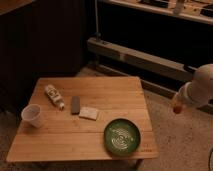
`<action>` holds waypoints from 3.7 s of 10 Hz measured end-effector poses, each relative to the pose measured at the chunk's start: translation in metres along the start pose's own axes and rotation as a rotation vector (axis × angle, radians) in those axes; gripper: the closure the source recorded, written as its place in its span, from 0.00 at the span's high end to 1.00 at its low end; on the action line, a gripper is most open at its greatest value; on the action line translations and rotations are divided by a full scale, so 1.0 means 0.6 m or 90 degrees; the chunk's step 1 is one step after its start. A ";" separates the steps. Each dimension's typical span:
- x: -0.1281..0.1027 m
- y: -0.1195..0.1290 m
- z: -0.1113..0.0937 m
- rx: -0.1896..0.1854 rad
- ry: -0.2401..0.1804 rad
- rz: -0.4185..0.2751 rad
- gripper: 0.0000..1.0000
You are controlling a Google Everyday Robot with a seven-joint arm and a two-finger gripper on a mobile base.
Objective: Place the pepper in the ceramic bowl
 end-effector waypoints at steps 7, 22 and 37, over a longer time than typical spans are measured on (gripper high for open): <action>-0.021 -0.066 -0.004 -0.009 -0.006 -0.051 0.21; -0.120 -0.220 -0.011 -0.016 -0.029 -0.188 0.07; -0.241 -0.293 0.042 -0.061 -0.037 -0.247 0.02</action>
